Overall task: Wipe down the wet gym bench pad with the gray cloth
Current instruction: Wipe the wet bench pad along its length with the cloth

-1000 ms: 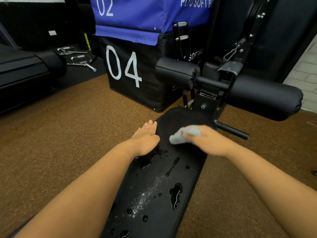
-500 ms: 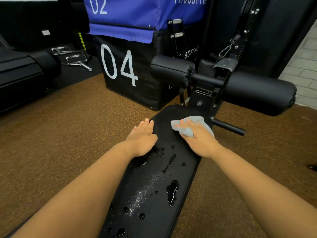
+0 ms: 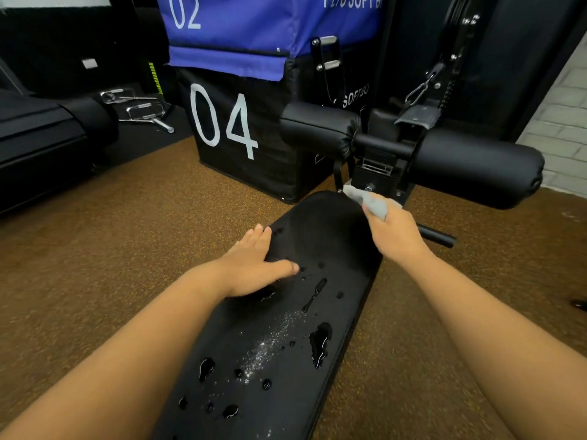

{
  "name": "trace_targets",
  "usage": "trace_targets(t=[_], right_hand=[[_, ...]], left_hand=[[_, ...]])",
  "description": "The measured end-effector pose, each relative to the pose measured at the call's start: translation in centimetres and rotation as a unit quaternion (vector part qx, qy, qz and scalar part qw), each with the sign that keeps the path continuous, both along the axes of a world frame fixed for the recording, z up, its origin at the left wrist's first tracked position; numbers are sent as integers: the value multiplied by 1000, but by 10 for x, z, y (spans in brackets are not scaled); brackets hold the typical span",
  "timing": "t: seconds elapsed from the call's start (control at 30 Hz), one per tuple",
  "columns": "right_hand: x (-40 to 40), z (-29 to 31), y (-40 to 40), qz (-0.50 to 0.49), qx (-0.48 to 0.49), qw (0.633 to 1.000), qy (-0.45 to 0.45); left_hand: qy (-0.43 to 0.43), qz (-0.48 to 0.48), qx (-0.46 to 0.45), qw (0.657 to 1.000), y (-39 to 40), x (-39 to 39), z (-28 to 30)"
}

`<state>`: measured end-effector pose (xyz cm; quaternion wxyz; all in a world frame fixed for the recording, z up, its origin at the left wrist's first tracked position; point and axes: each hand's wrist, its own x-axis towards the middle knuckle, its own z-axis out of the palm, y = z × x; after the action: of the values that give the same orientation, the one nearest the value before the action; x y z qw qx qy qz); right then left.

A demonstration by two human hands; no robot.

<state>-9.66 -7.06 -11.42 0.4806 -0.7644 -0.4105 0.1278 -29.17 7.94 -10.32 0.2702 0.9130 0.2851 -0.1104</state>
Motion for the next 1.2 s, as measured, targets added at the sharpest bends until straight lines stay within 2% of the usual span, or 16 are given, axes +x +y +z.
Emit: trace_targets(t=[0.03,0.1,0.17,0.4,0.53,0.8,0.97,1.13,1.2], right_hand=[[8,-11,7,-10,-81,996,-45],[16,-33,14,-26,-266,951,-153],[16,-42,16,-31,-307,932,-188],[25,-47,18,-37,-298,940,-164],[-3,-25,30,-44,-297,943,-142],[-68,-22,86,164,-239,936,-201],[-72,-35,66,249,-192,936,-159],[-88,-21,28,303,-138,931,-149],[-93,-17,15,324,-111,922,-182]], left_hand=[[17,3,14,1000,-3,-12,0],[59,4,42,997,-9,-33,-4],[81,2,71,994,-14,-45,-13],[29,28,119,992,-27,-50,-34],[27,34,123,992,-27,-49,-35],[34,47,104,993,-27,-46,-32],[26,45,84,995,-24,-49,-33],[39,32,72,996,-22,-50,-31],[44,27,71,996,-21,-51,-30]])
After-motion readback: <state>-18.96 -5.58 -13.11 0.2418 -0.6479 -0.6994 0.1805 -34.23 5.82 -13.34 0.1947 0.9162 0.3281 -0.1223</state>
